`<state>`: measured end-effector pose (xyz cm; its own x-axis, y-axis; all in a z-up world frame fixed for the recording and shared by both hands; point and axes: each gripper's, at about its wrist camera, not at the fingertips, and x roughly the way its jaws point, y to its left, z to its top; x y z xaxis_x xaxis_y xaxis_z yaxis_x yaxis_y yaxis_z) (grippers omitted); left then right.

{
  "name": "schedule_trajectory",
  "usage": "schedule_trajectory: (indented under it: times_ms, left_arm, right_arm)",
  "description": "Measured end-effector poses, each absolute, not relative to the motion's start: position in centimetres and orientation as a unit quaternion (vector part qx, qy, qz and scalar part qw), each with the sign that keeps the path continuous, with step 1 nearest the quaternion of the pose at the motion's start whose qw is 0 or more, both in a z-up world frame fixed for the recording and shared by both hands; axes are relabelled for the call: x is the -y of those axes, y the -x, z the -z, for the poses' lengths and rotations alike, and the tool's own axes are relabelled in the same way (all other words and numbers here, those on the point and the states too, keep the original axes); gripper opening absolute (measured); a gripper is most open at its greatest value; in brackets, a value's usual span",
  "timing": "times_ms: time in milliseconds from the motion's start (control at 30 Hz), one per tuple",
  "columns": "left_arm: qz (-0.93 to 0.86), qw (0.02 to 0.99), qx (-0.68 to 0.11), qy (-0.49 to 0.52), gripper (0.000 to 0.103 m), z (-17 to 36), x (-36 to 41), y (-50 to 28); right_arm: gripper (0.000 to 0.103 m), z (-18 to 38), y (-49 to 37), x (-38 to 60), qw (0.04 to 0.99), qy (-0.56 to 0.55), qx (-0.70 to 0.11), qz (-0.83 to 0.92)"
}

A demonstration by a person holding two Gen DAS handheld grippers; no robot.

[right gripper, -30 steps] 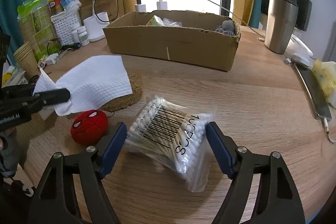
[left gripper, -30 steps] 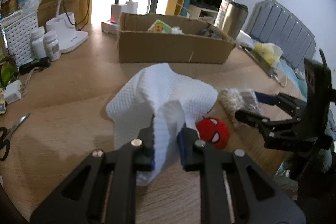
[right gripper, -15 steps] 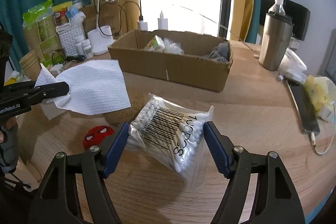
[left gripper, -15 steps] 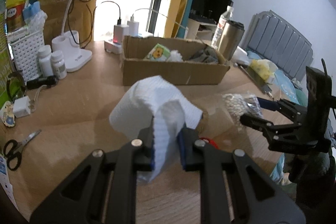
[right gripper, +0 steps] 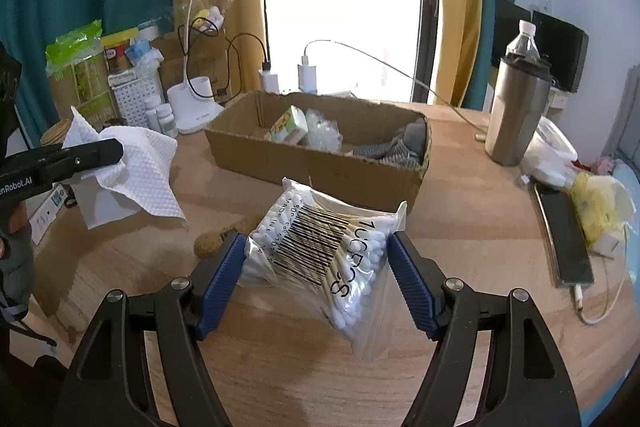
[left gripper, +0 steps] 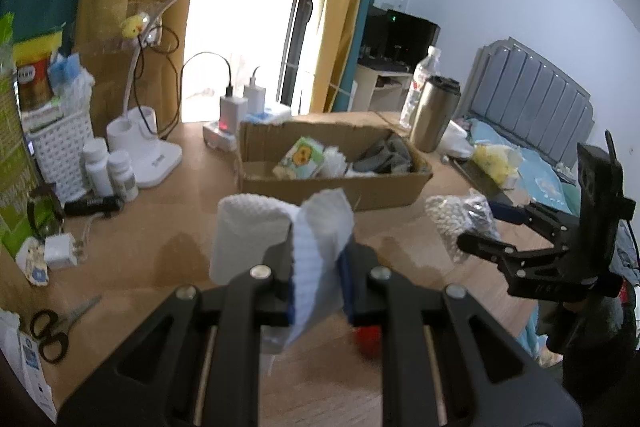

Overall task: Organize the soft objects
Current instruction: 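Carry the towel and cotton swab bag with both grippers over the box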

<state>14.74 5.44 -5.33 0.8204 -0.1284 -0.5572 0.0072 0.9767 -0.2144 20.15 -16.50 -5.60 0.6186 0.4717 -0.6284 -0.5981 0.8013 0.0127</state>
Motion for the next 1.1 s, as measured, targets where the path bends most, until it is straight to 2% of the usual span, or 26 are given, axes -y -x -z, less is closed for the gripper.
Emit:
schedule_trajectory:
  times_ms: [733, 1100]
  left_arm:
    - [0.047, 0.963, -0.255, 0.074, 0.017, 0.7, -5.3, -17.5]
    - [0.042, 0.964, -0.251, 0.074, 0.017, 1.1, -6.0, -20.5]
  right_arm:
    - [0.076, 3.0, -22.9, 16.7, 0.904, 0.086, -0.289, -0.303]
    - [0.076, 2.8, -25.5, 16.6, 0.906, 0.076, -0.283, -0.305]
